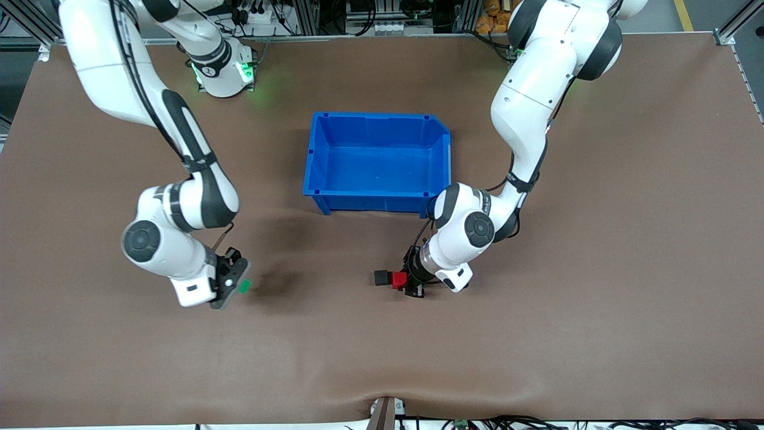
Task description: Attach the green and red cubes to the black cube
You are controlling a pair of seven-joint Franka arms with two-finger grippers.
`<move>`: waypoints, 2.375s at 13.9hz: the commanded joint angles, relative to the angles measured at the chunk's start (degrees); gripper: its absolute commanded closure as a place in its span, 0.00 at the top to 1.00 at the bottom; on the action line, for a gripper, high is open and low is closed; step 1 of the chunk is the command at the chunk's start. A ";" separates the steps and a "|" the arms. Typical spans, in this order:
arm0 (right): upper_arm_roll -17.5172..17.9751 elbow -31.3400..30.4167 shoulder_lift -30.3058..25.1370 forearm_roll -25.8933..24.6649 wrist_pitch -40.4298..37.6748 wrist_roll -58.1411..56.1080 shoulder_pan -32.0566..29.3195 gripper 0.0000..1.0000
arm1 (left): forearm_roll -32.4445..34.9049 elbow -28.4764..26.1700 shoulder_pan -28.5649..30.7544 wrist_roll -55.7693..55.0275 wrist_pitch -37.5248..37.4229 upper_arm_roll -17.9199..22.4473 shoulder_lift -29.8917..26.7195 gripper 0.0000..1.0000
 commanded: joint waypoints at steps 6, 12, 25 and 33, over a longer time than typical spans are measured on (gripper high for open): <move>-0.72 21.88 16.30 -0.41 1.24 -3.67 11.93 0.01 | -1.04 1.21 -1.73 -1.34 0.75 0.36 0.90 0.19; -1.33 26.38 18.95 -0.85 -2.61 1.60 16.06 0.02 | -1.04 1.21 -1.73 -0.98 0.75 0.36 0.99 0.36; -9.93 29.45 17.54 -6.37 -18.10 18.10 27.56 0.01 | -0.43 1.03 -0.51 -0.54 -0.12 0.36 -0.24 1.00; -10.39 30.60 17.80 -6.65 -15.64 18.83 28.99 0.02 | 6.33 0.86 4.59 6.30 -10.84 0.88 -4.63 1.00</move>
